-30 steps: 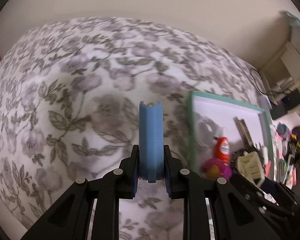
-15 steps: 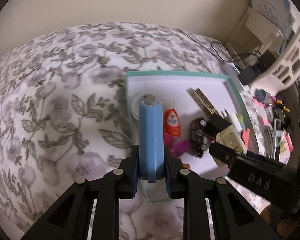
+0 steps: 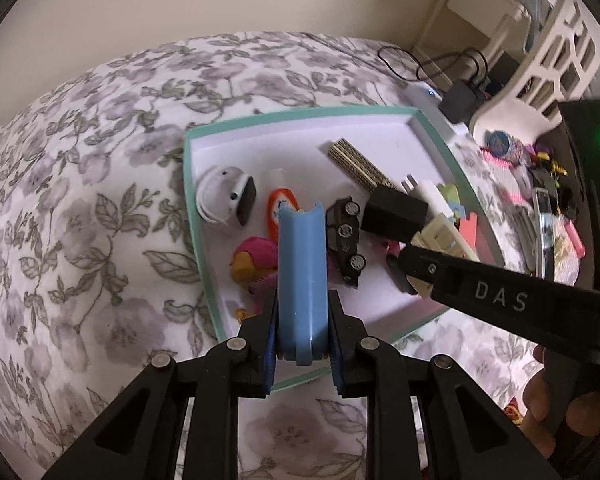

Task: Organize rigid objects
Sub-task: 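Carry the orange-blue toy and cream hair clip over the tray, then lower both items into the tray and open both grippers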

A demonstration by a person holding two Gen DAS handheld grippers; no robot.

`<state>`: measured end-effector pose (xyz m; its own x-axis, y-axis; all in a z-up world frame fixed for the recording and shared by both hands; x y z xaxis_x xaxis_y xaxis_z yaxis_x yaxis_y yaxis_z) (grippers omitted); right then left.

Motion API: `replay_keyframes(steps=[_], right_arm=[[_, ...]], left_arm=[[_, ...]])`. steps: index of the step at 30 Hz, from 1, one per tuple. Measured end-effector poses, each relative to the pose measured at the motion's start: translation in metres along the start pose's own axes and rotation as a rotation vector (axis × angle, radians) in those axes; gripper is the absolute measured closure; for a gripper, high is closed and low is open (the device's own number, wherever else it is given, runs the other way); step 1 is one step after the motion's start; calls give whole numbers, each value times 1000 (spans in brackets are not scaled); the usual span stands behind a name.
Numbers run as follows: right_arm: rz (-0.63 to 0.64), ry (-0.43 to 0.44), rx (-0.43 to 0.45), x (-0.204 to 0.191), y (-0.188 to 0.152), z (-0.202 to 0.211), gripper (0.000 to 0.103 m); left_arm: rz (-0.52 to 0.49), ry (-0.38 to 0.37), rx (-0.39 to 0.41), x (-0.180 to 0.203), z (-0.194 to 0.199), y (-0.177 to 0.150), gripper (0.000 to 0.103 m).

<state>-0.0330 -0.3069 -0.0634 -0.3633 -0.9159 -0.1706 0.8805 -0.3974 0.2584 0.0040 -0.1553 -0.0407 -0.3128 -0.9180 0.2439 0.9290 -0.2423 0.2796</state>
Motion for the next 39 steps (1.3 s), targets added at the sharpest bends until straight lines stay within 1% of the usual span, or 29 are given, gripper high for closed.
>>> replay_keyframes(steps=[3,13,16,24,29,31,34,35,36,39], right_arm=[[7,-3,-7,0,0,-1,43],[29,-9,-43,-5,-3,-9,43],[41,-17,-53,-7,-3,-12,43],[57,-25,-79,-11,-4,-22,43],[60,-31,-76,-11,-4,-21,43],[60,-30,-73,-11,-4,-20,43],[60,-26,-63,-11,-2,-18,41],[59,-26,-61,-10,-2,-17,35],[55,-28,-58,-10,-1,-17,32],[45,-27,-54,-9,-1,-16,32]], left_arm=[[-17,15,-19,3,-7,-3,80],[-26,44,-90,5,-32,-11,80],[-29,60,-98,5,-37,-12,80],[-27,53,-103,4,-39,-14,80],[-26,49,-107,5,-40,-12,80],[-25,42,-111,6,-40,-12,77],[-35,28,-105,9,-36,-12,64],[-45,28,-94,11,-33,-11,56],[-52,28,-87,12,-31,-11,53],[-65,23,-73,15,-26,-9,53]])
Point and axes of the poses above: each gripper's, at about its wrist camera, not at the fingertips, and z roughly against the way its jaws point, x to its right, y to its top, the point moved 2 cm from there along -z, roughly the way its jaws point, and after that the axes turned 14 degrees about z, right-handed, at the moved point
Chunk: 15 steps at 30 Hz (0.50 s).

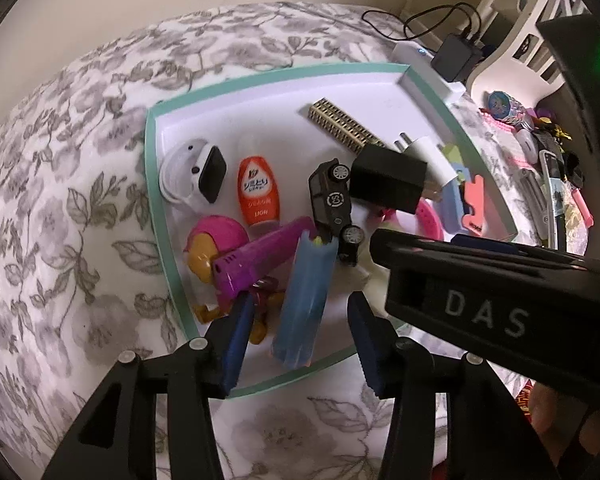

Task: Organize rigid objects
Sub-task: 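Lower both items into the tray and open both grippers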

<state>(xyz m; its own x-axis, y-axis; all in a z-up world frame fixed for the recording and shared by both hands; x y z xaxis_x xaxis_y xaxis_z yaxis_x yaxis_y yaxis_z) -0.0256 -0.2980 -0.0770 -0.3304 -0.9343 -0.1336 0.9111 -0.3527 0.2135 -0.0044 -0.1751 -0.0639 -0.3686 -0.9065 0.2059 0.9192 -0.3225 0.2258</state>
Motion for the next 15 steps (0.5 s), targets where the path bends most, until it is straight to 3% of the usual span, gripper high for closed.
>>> replay_keyframes(steps=[15], right_arm=[[-21,3,117,3,5,29,32]], left_arm=[[46,-21,76,-13,26,11,53]])
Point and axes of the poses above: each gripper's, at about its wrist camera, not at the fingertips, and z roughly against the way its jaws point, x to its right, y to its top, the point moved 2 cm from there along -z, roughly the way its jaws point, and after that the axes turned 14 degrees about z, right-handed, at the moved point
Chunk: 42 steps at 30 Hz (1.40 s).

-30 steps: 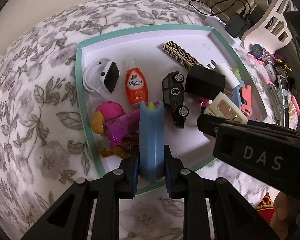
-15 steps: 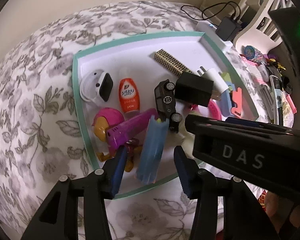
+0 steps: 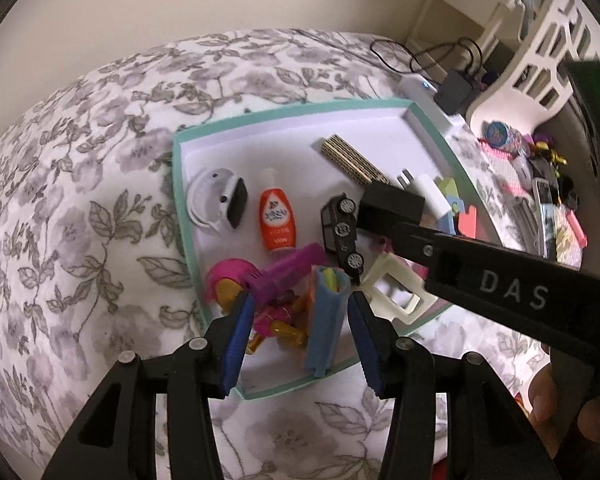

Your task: Organize rigid objects

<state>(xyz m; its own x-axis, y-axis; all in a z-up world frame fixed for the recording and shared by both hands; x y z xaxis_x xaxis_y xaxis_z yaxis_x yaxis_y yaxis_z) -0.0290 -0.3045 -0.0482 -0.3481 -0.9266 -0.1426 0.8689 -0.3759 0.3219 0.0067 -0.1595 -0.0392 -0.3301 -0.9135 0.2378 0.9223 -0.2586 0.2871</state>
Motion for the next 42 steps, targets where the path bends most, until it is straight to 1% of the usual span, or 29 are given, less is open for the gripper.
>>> replay_keyframes(steps=[5,8,9,10,11,12,14,16,17,18,20,23,25,26,27,28,34,36,39,42], right_arm=[[-3,1,16,0,1,4,32],[2,2,18,0,1,3,32],[7,-1,18,-1,1,2,32],[10,-3,17,-2,2,2,32],[15,-5,17,-3,2,2,32],[20,-7,18,-4,2,1,32],[30,-9,16,-5,2,0,30],[44,-20,14,-7,3,-2,23],[54,-23,12,-9,3,-3,21],[67,-23,8,-11,3,-4,21],[88,-27,3,-15,3,-6,21],[107,-35,0,-18,3,-8,21],[118,-44,4,-19,3,-8,18],[120,-47,8,-19,3,-8,11],[121,-51,16,-19,3,-7,3],[122,-51,21,-19,4,-7,1],[122,-42,34,-22,5,-6,0],[128,-49,37,-23,5,-6,0],[129,-46,42,-24,5,-5,0],[132,-44,48,-25,5,-4,0]], left_arm=[[56,8,34,-15,8,8,53],[103,28,53,-29,11,13,53],[116,35,57,-33,12,14,51],[132,41,62,-38,13,16,49],[149,47,67,-43,14,17,43],[168,52,73,-48,14,19,40],[206,61,83,-58,16,22,39],[234,73,89,-66,16,24,36],[247,86,92,-70,16,25,27],[256,97,94,-74,16,26,21],[272,107,96,-80,15,27,20],[285,114,101,-85,16,27,20],[283,137,108,-88,15,28,15],[278,146,112,-89,15,28,12],[275,151,114,-89,15,28,12],[273,159,116,-90,14,28,12],[279,189,140,-97,15,30,11],[281,201,154,-99,17,31,2],[287,203,168,-101,19,32,2],[296,185,176,-102,22,34,2]])
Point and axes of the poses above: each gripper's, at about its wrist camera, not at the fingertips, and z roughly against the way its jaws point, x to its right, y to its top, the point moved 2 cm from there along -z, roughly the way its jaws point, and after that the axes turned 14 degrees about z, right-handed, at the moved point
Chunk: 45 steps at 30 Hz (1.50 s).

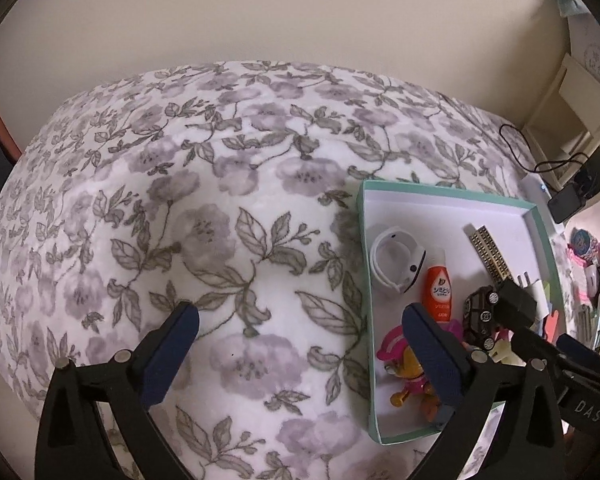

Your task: Organize rigid objects

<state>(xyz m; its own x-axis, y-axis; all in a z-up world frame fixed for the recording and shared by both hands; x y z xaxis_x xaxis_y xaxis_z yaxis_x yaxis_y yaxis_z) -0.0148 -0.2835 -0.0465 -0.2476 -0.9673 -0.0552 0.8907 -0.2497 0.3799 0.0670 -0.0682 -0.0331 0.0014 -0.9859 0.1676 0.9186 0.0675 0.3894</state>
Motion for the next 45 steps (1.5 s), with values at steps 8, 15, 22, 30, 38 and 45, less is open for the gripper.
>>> replay_keyframes(steps=[8,15,22,30,38,45], right_arm=[[16,-1,25,-6,-1,8,0],[42,-8,49,-14,-6,19,0],[60,-19,66,-19,-14,27,0],[51,-27,83,-19,-22,35,0],[60,-29,104,-22,-27,43,0],[77,-40,125,-26,-30,52,0]], left_arm=[[-7,-26,39,5,13,3,2],[-16,10,110,6,30,4,2],[0,66,130,-3,42,-2,2],[11,75,101,-15,51,-17,2],[8,78,78,-22,56,-29,2],[10,88,85,-27,63,-35,2]])
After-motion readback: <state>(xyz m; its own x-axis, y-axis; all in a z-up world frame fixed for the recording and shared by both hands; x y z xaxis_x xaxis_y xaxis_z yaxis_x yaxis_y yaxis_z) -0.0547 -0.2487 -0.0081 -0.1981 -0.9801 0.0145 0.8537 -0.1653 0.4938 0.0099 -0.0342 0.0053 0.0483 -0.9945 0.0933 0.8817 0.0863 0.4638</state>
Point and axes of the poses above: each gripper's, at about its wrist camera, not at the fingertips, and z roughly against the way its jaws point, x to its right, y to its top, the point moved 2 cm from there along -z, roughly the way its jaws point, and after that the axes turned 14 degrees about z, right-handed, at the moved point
